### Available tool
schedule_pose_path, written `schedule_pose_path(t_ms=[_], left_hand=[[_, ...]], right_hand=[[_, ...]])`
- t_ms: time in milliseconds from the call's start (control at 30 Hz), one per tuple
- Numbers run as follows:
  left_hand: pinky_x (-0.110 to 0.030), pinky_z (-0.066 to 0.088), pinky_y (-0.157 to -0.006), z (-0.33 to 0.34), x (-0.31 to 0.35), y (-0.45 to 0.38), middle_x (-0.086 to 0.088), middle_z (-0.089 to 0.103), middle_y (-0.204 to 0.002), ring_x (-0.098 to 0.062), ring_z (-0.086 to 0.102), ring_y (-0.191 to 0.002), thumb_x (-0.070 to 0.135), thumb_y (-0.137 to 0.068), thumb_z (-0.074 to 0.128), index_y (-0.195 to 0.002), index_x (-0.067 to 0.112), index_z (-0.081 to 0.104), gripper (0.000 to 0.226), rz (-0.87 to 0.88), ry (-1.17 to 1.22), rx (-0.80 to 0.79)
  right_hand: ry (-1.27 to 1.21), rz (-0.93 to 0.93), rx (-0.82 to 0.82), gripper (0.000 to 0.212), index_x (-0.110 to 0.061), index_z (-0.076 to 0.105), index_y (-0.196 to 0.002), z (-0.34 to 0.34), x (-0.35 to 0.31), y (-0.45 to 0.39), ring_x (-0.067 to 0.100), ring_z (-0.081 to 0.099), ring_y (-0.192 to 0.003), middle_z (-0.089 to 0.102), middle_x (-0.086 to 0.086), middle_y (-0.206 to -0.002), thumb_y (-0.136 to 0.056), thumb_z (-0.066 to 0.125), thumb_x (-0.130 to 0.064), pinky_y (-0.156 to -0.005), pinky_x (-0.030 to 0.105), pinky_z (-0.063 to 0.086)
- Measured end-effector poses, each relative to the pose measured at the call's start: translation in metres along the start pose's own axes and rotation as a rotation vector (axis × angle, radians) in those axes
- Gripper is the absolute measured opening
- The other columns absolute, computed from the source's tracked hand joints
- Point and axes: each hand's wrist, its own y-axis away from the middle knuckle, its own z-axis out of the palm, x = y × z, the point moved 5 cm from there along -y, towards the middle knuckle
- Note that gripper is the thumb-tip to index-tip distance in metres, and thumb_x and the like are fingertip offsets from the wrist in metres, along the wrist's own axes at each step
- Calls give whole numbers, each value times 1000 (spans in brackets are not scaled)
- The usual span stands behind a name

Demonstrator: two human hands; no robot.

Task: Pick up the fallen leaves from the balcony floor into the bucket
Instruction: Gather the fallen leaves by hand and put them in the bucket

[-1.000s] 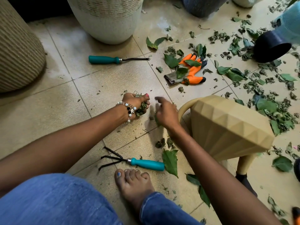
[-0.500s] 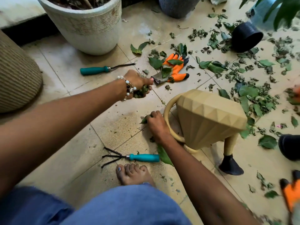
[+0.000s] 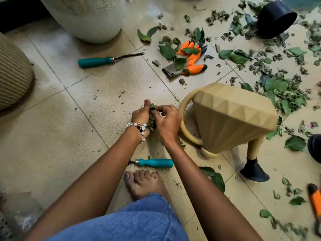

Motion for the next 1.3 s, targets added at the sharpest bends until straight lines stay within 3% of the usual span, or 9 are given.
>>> schedule_pose_path(t_ms=[200,367,467,600,767,833,933,1100,1300], left_hand=[[-25,53,-55,8,-4,-2,-3,67,-64,-17,63,-57,33,-86,72,-73,8,67,28,-24,98,1],[-21,39,-42,2,-14,-4,-14,54,-63,-17,45,-41,18,-86,72,-71,0,57,28,-39,181,56],[-18,38,-40,4,-18,-3,-14,53,-63,-15,44,-40,17,-86,73,-73,-1,53,29,-36,204,41],[-22,47,-41,5,-21,3,-11,63,-57,-18,54,-43,13,-82,77,-80,-1,55,26,-42,209,12],[-31,57,-48,7,-22,11,-21,68,-76,-27,67,-55,3,-82,73,-84,-7,60,17,-58,207,-31],[-36,60,-55,7,-22,10,-18,68,-71,-27,68,-57,-1,-83,71,-80,-6,61,11,-56,224,-40],[-33,59,-53,8,-22,8,-17,70,-72,-24,68,-56,1,-82,72,-82,-4,64,10,-54,197,-43],[-24,46,-44,2,-30,5,-11,70,-69,-19,56,-48,11,-81,77,-70,3,66,18,30,40,-4],[-39,60,-68,3,-45,11,-8,70,-74,-25,70,-69,55,-81,66,-84,8,67,47,-41,-34,-83]], right_hand=[[201,-145,-214,26,-9,71,-113,6,6,6,23,51,-88,64,12,-90,-91,59,-7,-78,34,41],[95,-87,-303,53,-9,53,-136,-29,21,44,11,50,-117,56,7,-132,-87,50,10,-105,19,39],[557,-192,-582,73,-16,32,-150,-38,54,69,30,22,-144,25,13,-157,-85,54,9,-118,48,23],[854,-228,-835,93,-40,-5,-152,-46,82,85,35,-21,-145,-24,2,-159,-92,49,4,-114,58,1],[830,-393,-723,53,-11,30,-150,-51,84,76,31,19,-144,23,12,-158,-99,44,-6,-113,45,33],[798,-520,-620,38,1,58,-127,-53,80,75,34,50,-118,56,19,-129,-89,61,-3,-87,47,54],[736,-618,-472,24,3,70,-93,-49,79,70,32,62,-83,67,17,-91,-70,77,4,-59,39,57],[388,-515,-249,24,-2,75,-92,-48,41,59,25,67,-81,73,10,-88,-70,77,6,-73,29,54],[-73,-103,-3,25,-8,75,-103,-48,22,42,11,65,-97,72,2,-103,-84,65,5,-93,26,52]])
